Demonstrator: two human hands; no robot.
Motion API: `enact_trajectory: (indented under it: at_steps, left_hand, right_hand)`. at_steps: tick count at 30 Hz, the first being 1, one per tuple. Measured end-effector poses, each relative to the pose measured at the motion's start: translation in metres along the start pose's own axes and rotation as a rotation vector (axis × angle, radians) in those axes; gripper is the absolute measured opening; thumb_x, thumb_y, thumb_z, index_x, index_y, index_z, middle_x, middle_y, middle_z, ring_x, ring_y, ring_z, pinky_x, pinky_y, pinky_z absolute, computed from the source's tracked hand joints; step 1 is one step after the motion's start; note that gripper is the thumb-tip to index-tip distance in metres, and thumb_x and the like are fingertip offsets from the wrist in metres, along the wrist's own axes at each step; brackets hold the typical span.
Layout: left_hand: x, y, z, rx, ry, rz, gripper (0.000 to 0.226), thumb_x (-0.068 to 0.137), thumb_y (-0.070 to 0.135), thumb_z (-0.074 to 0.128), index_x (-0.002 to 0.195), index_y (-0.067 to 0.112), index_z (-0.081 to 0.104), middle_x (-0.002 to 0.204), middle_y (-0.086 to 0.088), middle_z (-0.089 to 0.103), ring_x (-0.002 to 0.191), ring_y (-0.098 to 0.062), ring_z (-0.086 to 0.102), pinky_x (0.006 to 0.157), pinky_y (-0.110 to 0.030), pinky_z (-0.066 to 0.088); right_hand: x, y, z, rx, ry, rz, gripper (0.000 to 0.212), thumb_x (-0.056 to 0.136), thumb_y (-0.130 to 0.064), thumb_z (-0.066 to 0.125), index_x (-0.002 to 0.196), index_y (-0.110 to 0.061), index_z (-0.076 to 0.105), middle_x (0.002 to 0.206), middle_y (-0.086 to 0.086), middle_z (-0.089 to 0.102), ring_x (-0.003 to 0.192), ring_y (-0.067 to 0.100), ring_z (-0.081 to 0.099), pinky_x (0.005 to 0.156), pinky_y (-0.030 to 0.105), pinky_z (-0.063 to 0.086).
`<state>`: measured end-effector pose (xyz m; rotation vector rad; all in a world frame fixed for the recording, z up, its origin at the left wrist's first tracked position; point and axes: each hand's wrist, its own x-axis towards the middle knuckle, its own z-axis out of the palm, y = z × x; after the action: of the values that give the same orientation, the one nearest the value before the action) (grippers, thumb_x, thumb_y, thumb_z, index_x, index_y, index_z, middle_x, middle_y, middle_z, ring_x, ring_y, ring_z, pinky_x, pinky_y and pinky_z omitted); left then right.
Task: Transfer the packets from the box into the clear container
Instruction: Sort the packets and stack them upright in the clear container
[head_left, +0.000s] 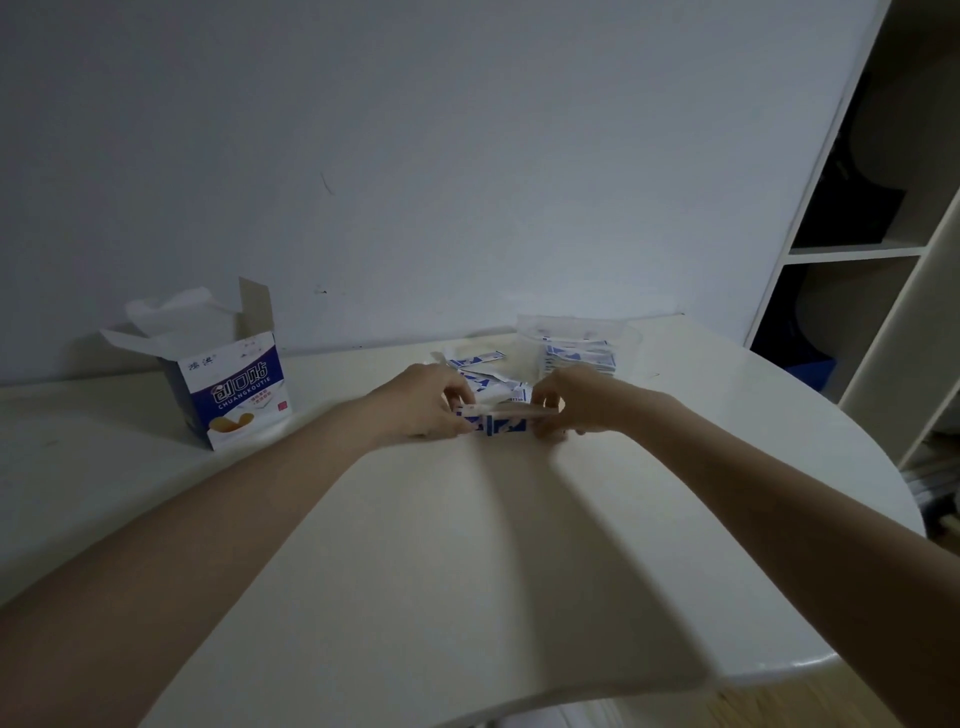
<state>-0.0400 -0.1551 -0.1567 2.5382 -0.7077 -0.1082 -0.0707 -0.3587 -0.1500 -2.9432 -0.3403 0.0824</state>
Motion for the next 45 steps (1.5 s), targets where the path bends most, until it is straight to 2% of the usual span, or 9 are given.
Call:
enact_trajectory:
  at_steps: [7, 12, 16, 21, 25, 28, 32, 36, 45]
  left_hand:
    - [0.001, 0.009, 0.008, -0.068, 0.022, -0.005, 0.017, 0.081, 0.012, 0.062, 0.095, 0.016, 0.070, 0.066, 0.009, 0.056, 0.056, 0.000, 0.049, 0.046, -0.003, 0.036]
    - [0.008, 0.006, 0.011, -0.228, 0.094, -0.115, 0.009, 0.086, 0.005, 0.061, 0.092, 0.008, 0.066, 0.067, -0.002, 0.062, 0.038, 0.006, 0.054, 0.036, -0.004, 0.037]
    - [0.012, 0.006, 0.013, -0.210, 0.121, -0.122, 0.015, 0.086, 0.009, 0.062, 0.099, 0.007, 0.067, 0.081, -0.009, 0.067, 0.060, -0.010, 0.062, 0.059, -0.019, 0.056]
    - [0.012, 0.004, 0.011, -0.166, 0.059, -0.071, 0.013, 0.084, 0.004, 0.059, 0.091, 0.011, 0.068, 0.063, 0.004, 0.059, 0.057, -0.010, 0.054, 0.045, -0.009, 0.038]
    - [0.034, 0.017, -0.009, -0.448, 0.227, -0.093, 0.013, 0.082, -0.001, 0.065, 0.094, 0.003, 0.066, 0.068, -0.004, 0.064, 0.048, -0.003, 0.059, 0.066, -0.023, 0.051]
    - [0.061, 0.044, -0.021, -0.570, 0.378, -0.141, 0.012, 0.083, 0.005, 0.065, 0.095, 0.007, 0.065, 0.087, -0.011, 0.067, 0.065, -0.014, 0.062, 0.073, -0.027, 0.054]
    - [0.096, 0.075, -0.021, -0.364, 0.457, -0.190, 0.024, 0.085, 0.016, 0.065, 0.107, 0.008, 0.060, 0.110, -0.009, 0.065, 0.099, -0.023, 0.062, 0.085, -0.032, 0.051]
    - [0.124, 0.087, -0.014, -0.119, 0.342, -0.207, 0.015, 0.087, 0.012, 0.061, 0.101, 0.008, 0.065, 0.108, -0.006, 0.066, 0.093, -0.022, 0.061, 0.071, -0.025, 0.041]
    - [0.152, 0.093, 0.004, 0.254, 0.116, -0.197, 0.020, 0.082, 0.001, 0.057, 0.099, 0.007, 0.067, 0.084, -0.002, 0.060, 0.074, -0.018, 0.054, 0.061, -0.023, 0.040]
  right_hand:
    - [0.002, -0.010, 0.000, 0.046, -0.003, 0.004, 0.011, 0.088, -0.012, 0.056, 0.079, -0.009, 0.062, 0.058, 0.002, 0.059, 0.029, -0.001, 0.045, 0.046, 0.016, 0.040]
    - [0.000, -0.008, 0.002, 0.008, 0.048, -0.010, 0.021, 0.091, -0.015, 0.051, 0.082, -0.005, 0.068, 0.077, 0.011, 0.073, 0.055, 0.011, 0.053, 0.050, 0.011, 0.035]
    - [0.000, -0.008, 0.003, 0.044, 0.110, -0.033, 0.016, 0.092, -0.009, 0.051, 0.097, -0.010, 0.067, 0.074, 0.008, 0.071, 0.052, 0.011, 0.056, 0.049, 0.016, 0.040]
    - [-0.001, -0.003, 0.006, -0.012, 0.073, -0.021, 0.017, 0.088, -0.009, 0.053, 0.086, -0.003, 0.069, 0.079, 0.014, 0.071, 0.071, 0.023, 0.063, 0.071, 0.032, 0.051]
    - [0.003, 0.014, -0.019, 0.292, 0.348, 0.054, 0.011, 0.084, -0.011, 0.062, 0.088, -0.006, 0.071, 0.064, 0.004, 0.065, 0.042, -0.008, 0.053, 0.063, 0.023, 0.045]
    - [0.008, 0.029, -0.047, 0.644, 0.542, 0.164, 0.010, 0.083, -0.010, 0.066, 0.093, -0.005, 0.067, 0.061, 0.002, 0.063, 0.038, -0.005, 0.054, 0.053, 0.012, 0.047]
    - [0.022, 0.047, -0.066, 0.780, 0.657, 0.366, 0.016, 0.082, -0.006, 0.065, 0.093, -0.011, 0.055, 0.087, 0.011, 0.064, 0.055, 0.010, 0.055, 0.041, 0.013, 0.041]
    - [0.035, 0.060, -0.065, 0.439, 0.619, 0.476, 0.013, 0.081, -0.005, 0.061, 0.093, -0.007, 0.065, 0.101, 0.015, 0.067, 0.079, 0.023, 0.056, 0.064, 0.028, 0.042]
    - [0.054, 0.073, -0.047, 0.163, 0.417, 0.556, 0.021, 0.079, 0.001, 0.054, 0.097, -0.005, 0.063, 0.096, 0.012, 0.066, 0.083, 0.028, 0.061, 0.065, 0.029, 0.046]
